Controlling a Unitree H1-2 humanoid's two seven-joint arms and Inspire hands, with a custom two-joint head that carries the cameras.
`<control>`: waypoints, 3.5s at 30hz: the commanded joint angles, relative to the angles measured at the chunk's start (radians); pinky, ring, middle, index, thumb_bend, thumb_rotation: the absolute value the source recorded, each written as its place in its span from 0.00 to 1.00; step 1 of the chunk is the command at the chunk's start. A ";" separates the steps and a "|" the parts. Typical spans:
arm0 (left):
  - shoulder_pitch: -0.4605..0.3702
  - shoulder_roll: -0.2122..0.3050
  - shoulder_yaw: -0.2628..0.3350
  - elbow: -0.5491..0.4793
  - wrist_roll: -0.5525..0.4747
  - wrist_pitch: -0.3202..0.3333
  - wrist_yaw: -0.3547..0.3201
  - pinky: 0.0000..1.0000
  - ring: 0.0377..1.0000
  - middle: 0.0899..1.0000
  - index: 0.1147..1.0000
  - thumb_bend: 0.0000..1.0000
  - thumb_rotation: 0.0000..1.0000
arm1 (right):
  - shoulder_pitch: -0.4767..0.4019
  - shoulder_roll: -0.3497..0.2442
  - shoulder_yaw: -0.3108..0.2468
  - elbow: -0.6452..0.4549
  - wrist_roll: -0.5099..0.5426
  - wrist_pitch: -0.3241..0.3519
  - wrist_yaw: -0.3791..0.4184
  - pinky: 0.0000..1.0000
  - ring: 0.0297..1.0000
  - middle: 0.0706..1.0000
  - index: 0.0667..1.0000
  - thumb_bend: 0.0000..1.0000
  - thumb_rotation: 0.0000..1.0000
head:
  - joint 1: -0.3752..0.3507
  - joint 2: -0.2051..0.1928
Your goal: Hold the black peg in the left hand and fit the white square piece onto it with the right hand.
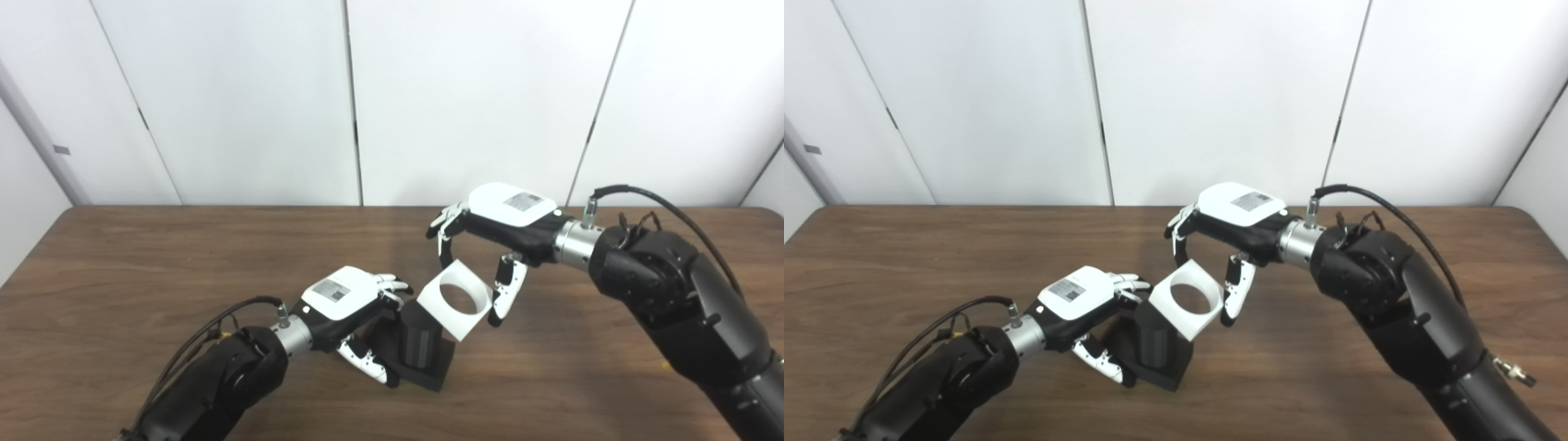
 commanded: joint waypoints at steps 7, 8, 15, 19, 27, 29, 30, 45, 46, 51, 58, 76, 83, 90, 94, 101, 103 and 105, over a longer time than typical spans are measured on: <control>0.021 -0.012 -0.048 0.032 0.074 0.026 -0.063 0.85 0.90 0.87 0.43 0.52 0.08 | -0.029 0.026 -0.010 0.005 -0.001 -0.020 -0.027 0.79 0.87 0.79 0.44 0.52 0.14 | 0.001 0.003; 0.021 -0.012 -0.048 0.033 0.073 0.026 -0.063 0.85 0.90 0.87 0.43 0.52 0.08 | -0.030 0.028 -0.008 0.006 -0.002 -0.019 -0.026 0.79 0.87 0.79 0.44 0.52 0.14 | 0.001 0.003; 0.021 -0.013 -0.050 0.019 0.080 0.038 -0.075 0.85 0.90 0.88 0.43 0.52 0.08 | -0.028 0.045 -0.001 0.017 -0.001 -0.020 -0.027 0.78 0.86 0.79 0.44 0.52 0.13 | 0.004 0.003; 0.018 -0.014 -0.053 0.021 0.076 0.037 -0.077 0.85 0.91 0.88 0.43 0.52 0.08 | -0.027 0.052 0.003 0.026 -0.006 -0.026 -0.033 0.77 0.86 0.79 0.44 0.52 0.13 | 0.005 0.005; 0.020 -0.015 -0.052 0.015 0.069 0.045 -0.081 0.87 0.91 0.88 0.43 0.52 0.08 | -0.021 0.066 0.013 0.033 -0.003 -0.026 -0.044 0.76 0.86 0.79 0.44 0.52 0.13 | 0.007 0.008; 0.020 -0.015 -0.053 0.013 0.069 0.048 -0.086 0.88 0.92 0.88 0.43 0.52 0.08 | -0.021 0.070 0.015 0.033 -0.003 -0.022 -0.043 0.77 0.86 0.79 0.44 0.52 0.13 | 0.008 0.009; 0.020 -0.015 -0.053 0.013 0.069 0.049 -0.085 0.88 0.92 0.89 0.43 0.52 0.08 | -0.021 0.072 0.016 0.034 -0.004 -0.022 -0.043 0.77 0.86 0.79 0.44 0.52 0.13 | 0.008 0.009; 0.018 -0.016 -0.060 0.013 0.071 0.047 -0.082 0.87 0.91 0.88 0.43 0.52 0.08 | -0.029 0.100 0.026 0.073 -0.014 -0.018 -0.046 0.77 0.85 0.78 0.44 0.52 0.13 | 0.012 0.015; 0.017 -0.015 -0.061 0.012 0.072 0.049 -0.085 0.87 0.91 0.88 0.43 0.52 0.08 | -0.029 0.102 0.027 0.074 -0.013 -0.015 -0.045 0.78 0.85 0.79 0.44 0.52 0.13 | 0.012 0.016; 0.019 -0.016 -0.060 0.002 0.073 0.057 -0.091 0.87 0.91 0.89 0.43 0.52 0.08 | -0.031 0.106 0.030 0.088 -0.013 -0.023 -0.047 0.78 0.85 0.78 0.44 0.52 0.13 | 0.014 0.020; 0.021 -0.016 -0.059 -0.002 0.074 0.057 -0.088 0.87 0.91 0.88 0.43 0.52 0.08 | -0.031 0.101 0.037 0.102 -0.017 -0.024 -0.037 0.79 0.85 0.78 0.44 0.52 0.13 | 0.015 0.023; 0.020 -0.020 -0.064 0.001 0.071 0.057 -0.095 0.86 0.91 0.88 0.43 0.52 0.08 | -0.036 0.089 0.114 0.127 -0.047 -0.052 0.003 0.82 0.86 0.78 0.44 0.52 0.13 | 0.012 0.029; 0.021 -0.022 -0.062 0.000 0.068 0.058 -0.097 0.87 0.91 0.88 0.43 0.52 0.08 | -0.034 0.089 0.139 0.129 -0.068 -0.058 0.004 0.81 0.86 0.78 0.44 0.52 0.13 | 0.012 0.031; 0.021 -0.021 -0.061 -0.003 0.066 0.058 -0.100 0.86 0.91 0.88 0.43 0.52 0.08 | -0.031 0.086 0.142 0.124 -0.062 -0.057 0.005 0.81 0.86 0.78 0.44 0.52 0.13 | 0.012 0.032; 0.021 -0.020 -0.063 -0.003 0.070 0.061 -0.102 0.86 0.91 0.88 0.43 0.52 0.08 | -0.032 0.086 0.139 0.116 -0.059 -0.060 0.003 0.82 0.86 0.78 0.44 0.52 0.13 | 0.012 0.035; 0.018 -0.020 -0.065 0.004 0.067 0.056 -0.104 0.86 0.92 0.89 0.43 0.52 0.08 | -0.057 0.077 0.141 0.070 -0.066 -0.059 0.025 0.83 0.86 0.78 0.44 0.52 0.14 | 0.010 0.036; 0.016 -0.019 -0.066 0.000 0.068 0.061 -0.114 0.87 0.92 0.90 0.43 0.52 0.08 | -0.064 0.076 0.141 0.053 -0.066 -0.060 0.037 0.84 0.86 0.78 0.44 0.52 0.14 | 0.011 0.037; 0.016 -0.020 -0.067 -0.002 0.073 0.063 -0.112 0.86 0.92 0.89 0.43 0.52 0.08 | -0.067 0.075 0.140 0.042 -0.064 -0.059 0.046 0.84 0.86 0.78 0.44 0.52 0.14 | 0.011 0.037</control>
